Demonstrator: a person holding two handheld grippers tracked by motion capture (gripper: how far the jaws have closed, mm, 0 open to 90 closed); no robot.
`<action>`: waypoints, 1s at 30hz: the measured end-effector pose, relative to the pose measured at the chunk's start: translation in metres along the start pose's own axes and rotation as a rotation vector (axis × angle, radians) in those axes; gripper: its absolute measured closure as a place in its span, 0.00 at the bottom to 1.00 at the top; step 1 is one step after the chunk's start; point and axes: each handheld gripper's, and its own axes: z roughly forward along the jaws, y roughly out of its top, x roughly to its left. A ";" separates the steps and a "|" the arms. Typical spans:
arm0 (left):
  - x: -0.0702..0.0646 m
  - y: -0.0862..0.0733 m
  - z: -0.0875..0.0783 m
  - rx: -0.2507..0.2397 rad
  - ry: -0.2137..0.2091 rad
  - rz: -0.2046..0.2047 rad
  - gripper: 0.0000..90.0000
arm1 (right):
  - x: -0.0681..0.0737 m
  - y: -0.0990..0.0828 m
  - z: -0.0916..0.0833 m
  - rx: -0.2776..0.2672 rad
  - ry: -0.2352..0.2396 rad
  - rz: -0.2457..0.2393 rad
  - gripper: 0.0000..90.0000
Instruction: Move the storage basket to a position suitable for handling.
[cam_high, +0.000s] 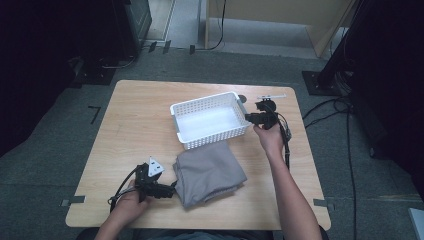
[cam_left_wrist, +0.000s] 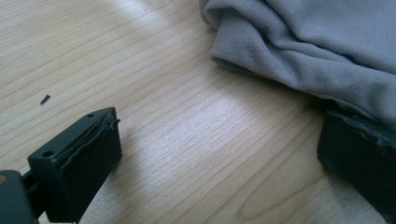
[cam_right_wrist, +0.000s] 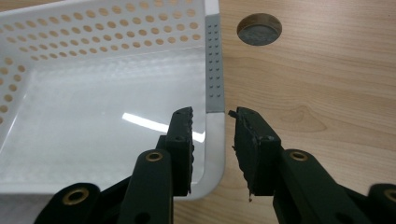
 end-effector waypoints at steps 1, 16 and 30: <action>0.000 0.000 0.000 0.000 0.000 0.000 0.00 | 0.001 -0.001 -0.004 0.000 0.007 -0.002 0.78; 0.000 0.000 0.000 0.000 0.000 -0.001 0.00 | 0.042 -0.039 -0.020 0.003 0.177 -0.066 1.00; 0.000 0.000 0.000 0.002 0.000 0.001 0.00 | 0.104 -0.053 0.006 0.036 0.335 -0.178 1.00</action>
